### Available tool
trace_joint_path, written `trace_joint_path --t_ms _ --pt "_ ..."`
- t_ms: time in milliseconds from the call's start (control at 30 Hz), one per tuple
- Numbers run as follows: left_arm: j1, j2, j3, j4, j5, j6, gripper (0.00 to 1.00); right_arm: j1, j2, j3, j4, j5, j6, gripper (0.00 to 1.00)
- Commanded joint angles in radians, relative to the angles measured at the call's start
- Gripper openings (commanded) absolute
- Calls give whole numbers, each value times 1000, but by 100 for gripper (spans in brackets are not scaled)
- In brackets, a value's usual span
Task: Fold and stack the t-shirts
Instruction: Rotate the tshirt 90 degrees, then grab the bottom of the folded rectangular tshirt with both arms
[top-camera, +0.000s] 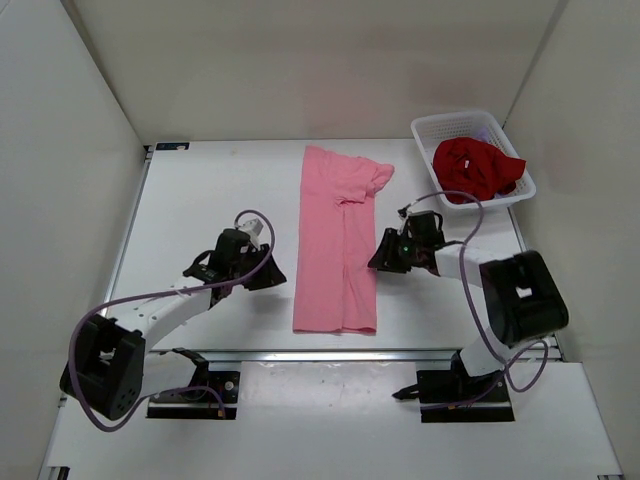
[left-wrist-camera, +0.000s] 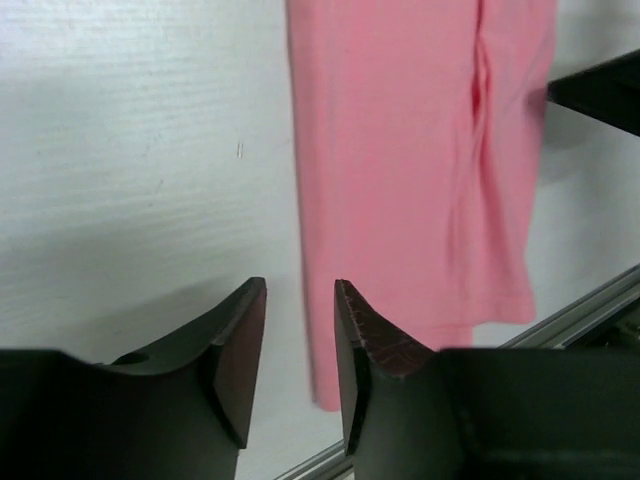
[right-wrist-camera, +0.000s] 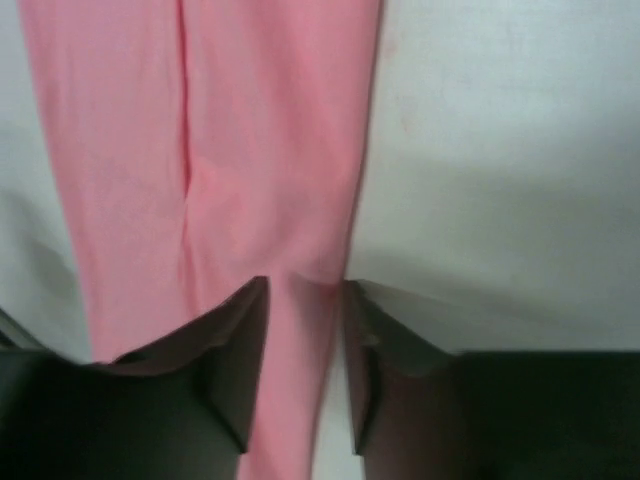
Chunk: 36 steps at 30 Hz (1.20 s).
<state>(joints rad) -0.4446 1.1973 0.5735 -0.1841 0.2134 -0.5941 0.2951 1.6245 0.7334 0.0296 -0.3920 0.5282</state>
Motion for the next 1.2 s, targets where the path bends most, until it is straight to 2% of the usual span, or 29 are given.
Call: trace_joint_path --t_ms 0,100,233,333,433,500,600,667,733,767,800,933,1167 --pt "-22 -13 -37 -23 0 14 46 -26 -135 -95 -45 -70 -37 38" --pt "-20 -24 -82 -70 0 49 50 -18 -236 -184 -54 -53 -17 40" --pt "-60 -36 -136 -74 52 39 57 85 -345 -288 -122 -7 18 39" --pt "-144 -18 -155 -51 81 19 57 139 -446 -382 -125 4 102 39" --pt "-164 21 -175 -20 119 2 56 185 -511 -449 -148 35 165 40" --pt "-184 33 -170 -11 113 -3 56 209 -537 -470 -143 35 187 34" --pt "-189 38 -166 -2 119 -3 52 251 -564 -435 -244 99 171 26" --pt "-183 31 -156 -18 112 5 50 254 -604 -395 -356 134 147 30" --pt "-174 21 -149 -32 113 14 50 222 -656 -352 -420 146 115 42" --pt "-163 24 -146 -29 121 17 50 211 -687 -321 -436 147 109 44" --pt "-167 22 -143 -31 119 19 49 190 -705 -306 -439 150 101 40" --pt "-186 45 -153 -20 127 13 53 127 -690 -356 -384 33 113 40" --pt "-203 82 -150 8 139 7 53 213 -634 -450 -219 -4 202 37"
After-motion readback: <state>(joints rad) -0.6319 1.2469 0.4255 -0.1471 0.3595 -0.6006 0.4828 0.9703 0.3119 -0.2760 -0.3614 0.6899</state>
